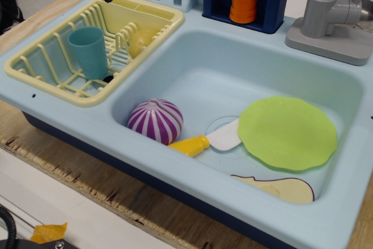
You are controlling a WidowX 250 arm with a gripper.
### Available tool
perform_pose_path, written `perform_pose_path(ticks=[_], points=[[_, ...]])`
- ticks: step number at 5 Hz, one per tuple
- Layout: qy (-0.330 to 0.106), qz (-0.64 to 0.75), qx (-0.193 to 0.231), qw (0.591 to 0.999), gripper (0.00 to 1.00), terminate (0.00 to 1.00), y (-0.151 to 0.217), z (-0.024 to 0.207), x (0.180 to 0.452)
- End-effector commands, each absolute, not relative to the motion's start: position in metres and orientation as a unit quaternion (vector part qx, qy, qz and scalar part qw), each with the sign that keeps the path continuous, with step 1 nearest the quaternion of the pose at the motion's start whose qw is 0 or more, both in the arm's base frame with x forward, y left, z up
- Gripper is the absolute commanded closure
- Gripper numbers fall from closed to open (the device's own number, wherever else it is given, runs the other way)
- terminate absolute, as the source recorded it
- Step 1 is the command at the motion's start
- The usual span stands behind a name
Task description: Put cup from counter or drying rack into sink
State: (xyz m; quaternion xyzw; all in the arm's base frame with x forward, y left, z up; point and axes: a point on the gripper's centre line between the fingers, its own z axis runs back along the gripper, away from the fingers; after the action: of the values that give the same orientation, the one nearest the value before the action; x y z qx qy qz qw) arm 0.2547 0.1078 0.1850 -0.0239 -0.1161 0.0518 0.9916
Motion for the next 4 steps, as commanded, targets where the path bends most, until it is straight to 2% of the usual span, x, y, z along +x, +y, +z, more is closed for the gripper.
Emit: perform_pose_path(ticks=[1, 3, 4], points=[[-0.116, 0.052, -0.024, 0.992, 0.00, 0.00, 0.108, 0.185, 0.255], [-0.054, 0.089, 0.047, 0.993, 0.00, 0.00, 0.099, 0.171, 0.263], [-0.046, 0.101, 0.047, 0.993, 0.00, 0.00, 0.102, 0.163, 0.265]])
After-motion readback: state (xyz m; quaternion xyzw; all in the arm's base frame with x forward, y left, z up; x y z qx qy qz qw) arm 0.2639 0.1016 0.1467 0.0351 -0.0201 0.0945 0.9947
